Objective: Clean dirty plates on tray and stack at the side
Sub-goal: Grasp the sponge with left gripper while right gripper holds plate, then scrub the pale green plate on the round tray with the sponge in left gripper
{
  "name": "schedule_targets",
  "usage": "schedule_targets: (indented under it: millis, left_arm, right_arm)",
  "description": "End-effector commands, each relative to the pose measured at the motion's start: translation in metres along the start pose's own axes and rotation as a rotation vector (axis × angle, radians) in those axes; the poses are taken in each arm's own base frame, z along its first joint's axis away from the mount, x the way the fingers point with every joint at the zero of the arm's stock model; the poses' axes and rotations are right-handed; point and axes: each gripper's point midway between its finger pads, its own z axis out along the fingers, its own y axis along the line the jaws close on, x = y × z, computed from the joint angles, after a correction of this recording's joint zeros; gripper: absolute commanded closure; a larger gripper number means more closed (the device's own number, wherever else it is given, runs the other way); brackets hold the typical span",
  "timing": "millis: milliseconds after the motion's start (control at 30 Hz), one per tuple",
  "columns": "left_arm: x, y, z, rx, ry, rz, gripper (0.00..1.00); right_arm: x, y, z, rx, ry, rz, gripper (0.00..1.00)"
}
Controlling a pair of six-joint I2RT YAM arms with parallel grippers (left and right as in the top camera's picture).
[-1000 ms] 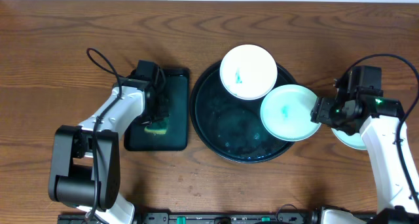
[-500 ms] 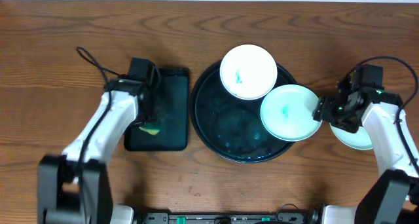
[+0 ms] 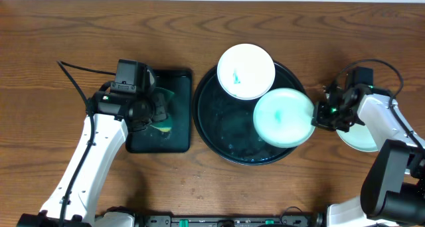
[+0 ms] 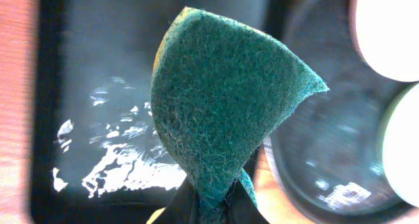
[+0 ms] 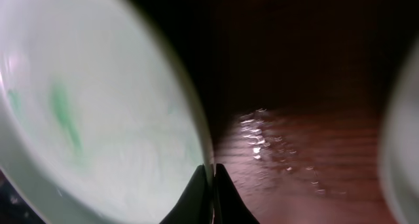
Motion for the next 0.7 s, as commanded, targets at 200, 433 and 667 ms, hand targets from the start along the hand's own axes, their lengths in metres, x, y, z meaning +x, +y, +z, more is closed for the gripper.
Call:
schedule_targets:
  millis: [200, 433, 667]
  left_arm:
    - [0.013, -0.096, 0.007, 0.286, 0.013, 0.141, 0.93]
    - [0.053, -0.176, 0.054, 0.385, 0.087, 0.242, 0.93]
    - [0.084, -0.207, 0.117, 0.399, 0.188, 0.124, 0.93]
  right_arm:
    - [0.016, 0.032, 0.005, -0.023, 0.066, -0.058, 0.99]
    - [0.016, 0.040, 0.010, 0.041, 0.055, -0.061, 0.99]
    - [0.015, 0.050, 0.015, 0.069, 0.039, -0.099, 0.99]
